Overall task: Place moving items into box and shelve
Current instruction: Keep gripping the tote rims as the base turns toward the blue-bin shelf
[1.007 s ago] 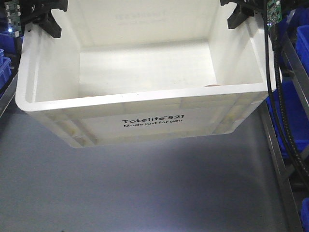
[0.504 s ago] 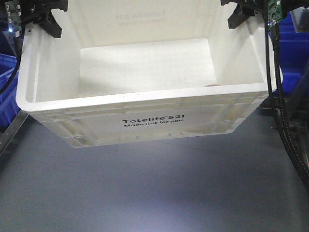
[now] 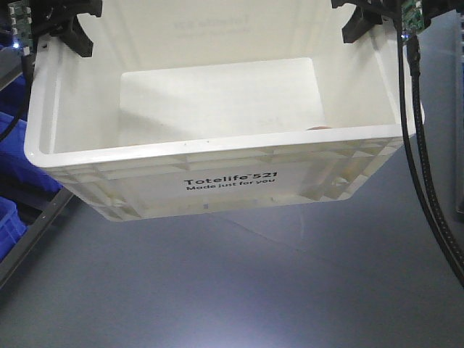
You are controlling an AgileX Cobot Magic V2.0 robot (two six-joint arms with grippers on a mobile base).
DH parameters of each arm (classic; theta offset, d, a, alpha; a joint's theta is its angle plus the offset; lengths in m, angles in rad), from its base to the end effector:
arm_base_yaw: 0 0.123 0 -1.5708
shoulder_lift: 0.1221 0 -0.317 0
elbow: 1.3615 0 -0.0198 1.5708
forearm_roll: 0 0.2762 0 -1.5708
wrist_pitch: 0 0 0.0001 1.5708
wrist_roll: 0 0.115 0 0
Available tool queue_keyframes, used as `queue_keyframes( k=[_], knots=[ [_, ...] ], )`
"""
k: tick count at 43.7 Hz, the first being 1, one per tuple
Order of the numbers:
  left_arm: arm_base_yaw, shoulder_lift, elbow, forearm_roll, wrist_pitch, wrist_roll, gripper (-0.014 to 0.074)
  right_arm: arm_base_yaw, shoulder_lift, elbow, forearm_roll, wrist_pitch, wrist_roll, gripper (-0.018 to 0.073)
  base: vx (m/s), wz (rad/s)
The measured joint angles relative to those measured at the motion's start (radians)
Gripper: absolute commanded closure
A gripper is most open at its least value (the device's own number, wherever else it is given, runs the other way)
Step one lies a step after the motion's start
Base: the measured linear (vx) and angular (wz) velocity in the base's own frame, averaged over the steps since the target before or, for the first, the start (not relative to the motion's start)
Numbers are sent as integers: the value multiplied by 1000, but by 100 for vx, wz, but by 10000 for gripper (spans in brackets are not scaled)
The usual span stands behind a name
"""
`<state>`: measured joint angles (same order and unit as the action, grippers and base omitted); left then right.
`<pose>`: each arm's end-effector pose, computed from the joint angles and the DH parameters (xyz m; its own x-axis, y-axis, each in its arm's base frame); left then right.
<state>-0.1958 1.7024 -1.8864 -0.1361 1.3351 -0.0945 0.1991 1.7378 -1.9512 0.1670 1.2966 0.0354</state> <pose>0.3853 -0.0919 0.4233 -0.8820 0.0475 -0.4689 0.1458 0.9736 -0.1758 0.3986 0.0992 0.4324 -0.8408 -0.0882 -0.5341 -0.2137 0.9606 0.1778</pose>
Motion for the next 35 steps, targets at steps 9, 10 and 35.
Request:
queue_keyframes(
  k=[9,10,35],
  knots=[
    [0,1,0,0,-2,0,603,0,0,0,0,-4,-1,562,23,53],
    [0,1,0,0,-2,0,603,0,0,0,0,-4,-1,562,18,57],
    [0,2,0,2,-2,0,603,1,0,0,2,-7,-1,562,10,52]
  ],
)
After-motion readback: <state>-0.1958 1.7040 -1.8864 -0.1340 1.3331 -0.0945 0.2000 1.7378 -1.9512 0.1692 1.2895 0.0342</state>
